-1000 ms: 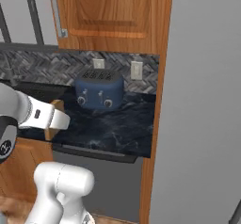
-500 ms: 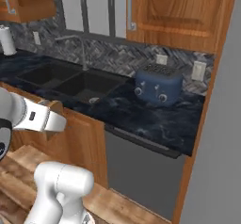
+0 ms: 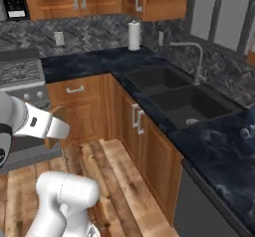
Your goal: Start the toaster. Once the lever pops up, take the bread to the plate on the dining counter.
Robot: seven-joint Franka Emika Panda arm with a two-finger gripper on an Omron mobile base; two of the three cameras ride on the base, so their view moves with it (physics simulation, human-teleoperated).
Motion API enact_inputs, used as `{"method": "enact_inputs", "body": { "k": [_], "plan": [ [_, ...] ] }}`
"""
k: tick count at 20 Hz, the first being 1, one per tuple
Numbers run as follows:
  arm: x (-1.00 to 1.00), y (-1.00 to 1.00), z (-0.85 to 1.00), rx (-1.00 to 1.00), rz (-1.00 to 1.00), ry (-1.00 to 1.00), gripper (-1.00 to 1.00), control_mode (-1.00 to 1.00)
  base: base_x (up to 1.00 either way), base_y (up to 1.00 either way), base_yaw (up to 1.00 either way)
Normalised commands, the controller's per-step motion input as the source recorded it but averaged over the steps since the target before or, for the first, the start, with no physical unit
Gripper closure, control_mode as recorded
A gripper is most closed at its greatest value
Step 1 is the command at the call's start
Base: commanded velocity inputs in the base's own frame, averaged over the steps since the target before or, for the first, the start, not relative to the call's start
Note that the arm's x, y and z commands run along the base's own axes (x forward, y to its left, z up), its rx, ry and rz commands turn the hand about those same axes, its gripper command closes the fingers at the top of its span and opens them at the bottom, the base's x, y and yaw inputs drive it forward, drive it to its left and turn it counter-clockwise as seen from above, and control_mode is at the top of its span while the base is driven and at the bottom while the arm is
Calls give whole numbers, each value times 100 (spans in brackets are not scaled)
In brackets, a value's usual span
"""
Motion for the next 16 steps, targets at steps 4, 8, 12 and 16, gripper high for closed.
{"method": "enact_inputs", "body": {
  "k": [4, 8, 12, 16],
  "plan": [
    [0, 0, 0, 0, 0, 0, 100, 100, 0, 0, 97],
    [0, 0, 0, 0, 0, 0, 100, 100, 0, 0, 98],
    [0, 0, 0, 0, 0, 0, 100, 100, 0, 0, 98],
    [0, 0, 0, 0, 0, 0, 100, 100, 0, 0, 99]
  ]
}}
